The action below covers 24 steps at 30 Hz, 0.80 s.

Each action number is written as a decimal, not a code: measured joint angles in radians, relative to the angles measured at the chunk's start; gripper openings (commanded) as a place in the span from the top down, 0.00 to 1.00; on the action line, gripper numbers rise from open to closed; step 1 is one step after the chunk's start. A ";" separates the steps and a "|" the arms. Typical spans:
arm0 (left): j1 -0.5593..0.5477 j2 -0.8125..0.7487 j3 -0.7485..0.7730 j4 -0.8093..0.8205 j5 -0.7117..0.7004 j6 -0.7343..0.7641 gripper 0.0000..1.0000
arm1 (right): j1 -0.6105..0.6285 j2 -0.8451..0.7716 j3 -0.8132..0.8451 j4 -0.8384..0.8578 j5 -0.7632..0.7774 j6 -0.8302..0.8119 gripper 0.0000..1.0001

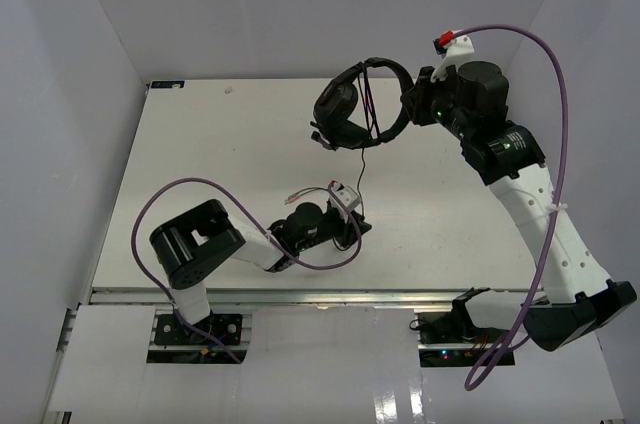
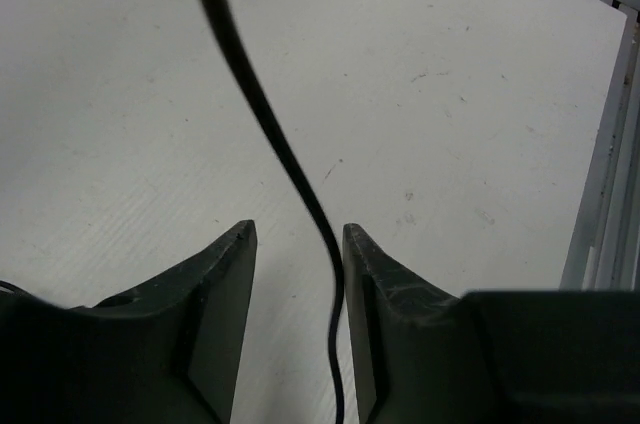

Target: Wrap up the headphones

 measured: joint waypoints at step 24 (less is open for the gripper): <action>0.039 0.103 0.096 -0.085 0.243 -0.022 1.00 | -0.090 -0.075 -0.047 -0.016 -0.364 0.068 0.92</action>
